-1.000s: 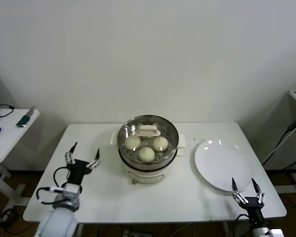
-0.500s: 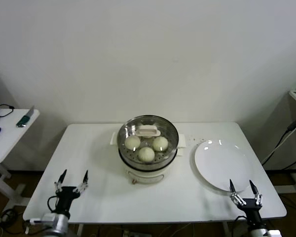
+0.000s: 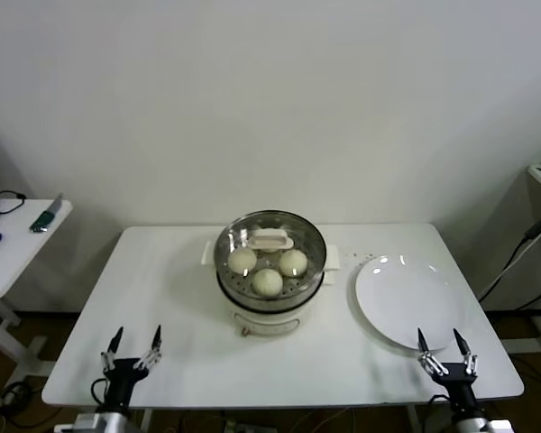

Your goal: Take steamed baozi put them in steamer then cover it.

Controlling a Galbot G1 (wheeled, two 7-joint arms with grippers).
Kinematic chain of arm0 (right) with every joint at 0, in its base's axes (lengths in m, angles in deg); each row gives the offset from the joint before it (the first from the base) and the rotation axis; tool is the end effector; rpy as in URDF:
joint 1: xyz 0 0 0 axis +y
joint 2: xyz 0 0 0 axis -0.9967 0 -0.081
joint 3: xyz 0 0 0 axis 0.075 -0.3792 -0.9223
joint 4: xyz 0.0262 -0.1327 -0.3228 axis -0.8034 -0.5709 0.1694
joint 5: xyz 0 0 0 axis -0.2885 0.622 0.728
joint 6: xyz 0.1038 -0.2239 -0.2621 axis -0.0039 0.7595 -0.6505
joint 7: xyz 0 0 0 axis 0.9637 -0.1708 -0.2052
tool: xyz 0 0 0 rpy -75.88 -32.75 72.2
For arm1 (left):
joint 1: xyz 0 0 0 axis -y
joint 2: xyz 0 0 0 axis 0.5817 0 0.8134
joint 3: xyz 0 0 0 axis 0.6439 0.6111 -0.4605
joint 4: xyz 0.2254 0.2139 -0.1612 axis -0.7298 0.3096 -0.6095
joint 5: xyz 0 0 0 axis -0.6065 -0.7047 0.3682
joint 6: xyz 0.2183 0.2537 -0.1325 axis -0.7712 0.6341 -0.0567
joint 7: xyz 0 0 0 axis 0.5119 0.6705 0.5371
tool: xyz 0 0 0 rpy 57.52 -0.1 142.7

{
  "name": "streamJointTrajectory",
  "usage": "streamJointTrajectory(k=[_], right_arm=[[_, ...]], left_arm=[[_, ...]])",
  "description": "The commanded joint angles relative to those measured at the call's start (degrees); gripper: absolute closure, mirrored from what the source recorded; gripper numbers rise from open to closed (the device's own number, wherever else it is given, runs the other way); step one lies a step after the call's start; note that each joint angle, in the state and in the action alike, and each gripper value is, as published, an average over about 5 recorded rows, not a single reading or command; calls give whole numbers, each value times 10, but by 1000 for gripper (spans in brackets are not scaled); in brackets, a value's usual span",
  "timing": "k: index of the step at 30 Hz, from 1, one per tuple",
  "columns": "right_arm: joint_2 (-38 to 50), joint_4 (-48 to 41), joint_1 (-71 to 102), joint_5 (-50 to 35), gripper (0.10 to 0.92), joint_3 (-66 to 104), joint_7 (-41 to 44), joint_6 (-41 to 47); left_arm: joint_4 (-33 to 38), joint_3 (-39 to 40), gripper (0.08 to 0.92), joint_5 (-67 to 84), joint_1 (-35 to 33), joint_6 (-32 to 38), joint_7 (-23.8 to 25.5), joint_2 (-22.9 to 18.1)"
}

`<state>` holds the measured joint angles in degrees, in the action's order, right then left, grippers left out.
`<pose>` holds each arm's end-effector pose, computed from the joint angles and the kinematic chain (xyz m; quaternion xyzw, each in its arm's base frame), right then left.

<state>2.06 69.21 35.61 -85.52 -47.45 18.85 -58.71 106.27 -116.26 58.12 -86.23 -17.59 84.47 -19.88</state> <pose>0.1524 -0.1673 -0.4435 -0.0081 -0.9998 -0.0151 0.0140 0.1562 0.1099 -0.4227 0.0254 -0.9987 0.0192 0.0399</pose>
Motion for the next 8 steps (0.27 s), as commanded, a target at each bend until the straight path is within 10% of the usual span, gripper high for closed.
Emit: streamJointTrajectory(k=[1, 8], right_arm=[[1, 2, 0, -1, 203, -2, 0, -1], [4, 1, -1, -2, 203, -4, 1, -2]], left_arm=[[-3, -1, 177, 16, -11, 24, 7, -9], [2, 1, 177, 7, -15, 25, 7, -15]])
